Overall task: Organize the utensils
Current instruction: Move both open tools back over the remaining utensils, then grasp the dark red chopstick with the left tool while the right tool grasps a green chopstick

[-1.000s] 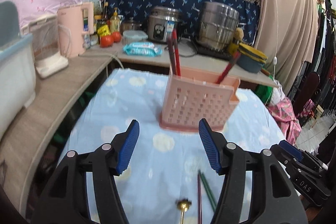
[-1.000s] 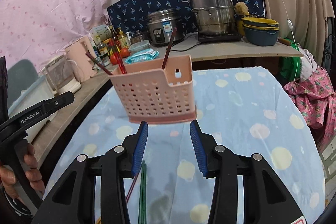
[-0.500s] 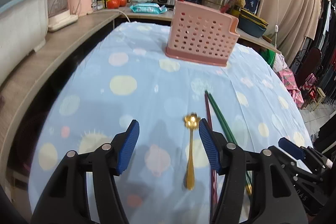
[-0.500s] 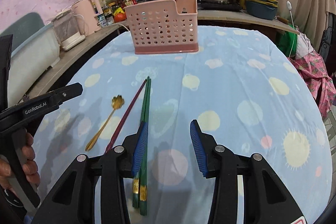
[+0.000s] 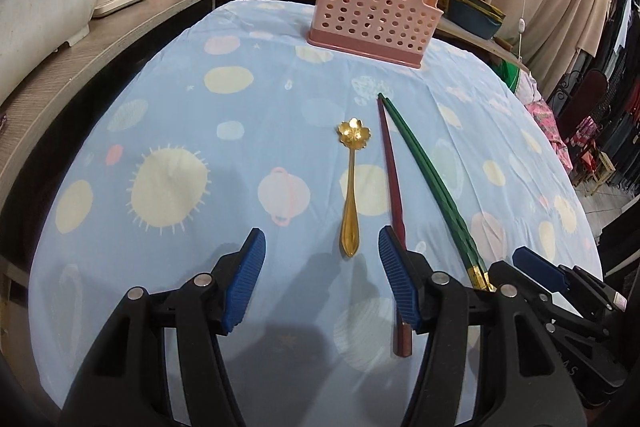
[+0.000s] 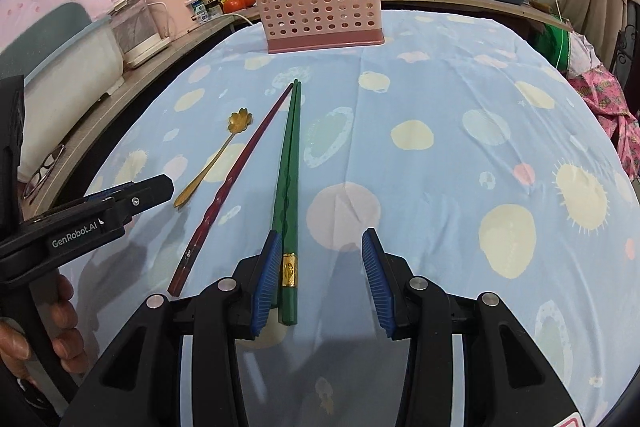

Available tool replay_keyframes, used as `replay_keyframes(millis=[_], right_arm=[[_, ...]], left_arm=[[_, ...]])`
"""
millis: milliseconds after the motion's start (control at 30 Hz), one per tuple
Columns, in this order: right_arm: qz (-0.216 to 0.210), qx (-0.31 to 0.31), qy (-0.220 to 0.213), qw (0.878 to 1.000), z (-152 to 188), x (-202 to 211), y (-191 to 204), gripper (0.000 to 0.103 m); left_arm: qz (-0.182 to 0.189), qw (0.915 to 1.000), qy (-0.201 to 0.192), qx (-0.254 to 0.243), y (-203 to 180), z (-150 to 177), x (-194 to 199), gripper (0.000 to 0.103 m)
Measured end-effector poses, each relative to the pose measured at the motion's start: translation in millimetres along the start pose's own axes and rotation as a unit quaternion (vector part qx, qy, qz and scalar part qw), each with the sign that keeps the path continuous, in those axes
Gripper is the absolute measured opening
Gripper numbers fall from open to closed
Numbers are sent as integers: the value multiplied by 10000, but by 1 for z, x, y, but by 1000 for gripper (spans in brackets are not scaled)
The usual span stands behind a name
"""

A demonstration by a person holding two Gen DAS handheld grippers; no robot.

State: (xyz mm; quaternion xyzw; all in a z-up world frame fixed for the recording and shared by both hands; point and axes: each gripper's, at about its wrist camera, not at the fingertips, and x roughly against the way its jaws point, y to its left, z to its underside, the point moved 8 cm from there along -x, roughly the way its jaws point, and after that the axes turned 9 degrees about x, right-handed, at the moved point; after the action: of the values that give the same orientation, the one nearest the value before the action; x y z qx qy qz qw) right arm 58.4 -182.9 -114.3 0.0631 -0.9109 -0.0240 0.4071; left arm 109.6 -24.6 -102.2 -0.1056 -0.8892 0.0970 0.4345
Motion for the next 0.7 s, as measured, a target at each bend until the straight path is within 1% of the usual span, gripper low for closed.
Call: replay_keyframes(millis=[133,167,500,700], right_arm=[[-38,22,34,10000,6,0,4,35],[-49,27,46,10000,7,-1,5,32],[-24,40,44,10000,13,1,5,27],[50,84,69,9999,16,0,4,19]], left_arm=[[49,10000,13,-32,-4,4,3,56],[52,10000,17,-42,-5,6,3,56],[128,9997,133,-172,-15,20,3,56],[178,9993,217,-259,-21,28,1,56]])
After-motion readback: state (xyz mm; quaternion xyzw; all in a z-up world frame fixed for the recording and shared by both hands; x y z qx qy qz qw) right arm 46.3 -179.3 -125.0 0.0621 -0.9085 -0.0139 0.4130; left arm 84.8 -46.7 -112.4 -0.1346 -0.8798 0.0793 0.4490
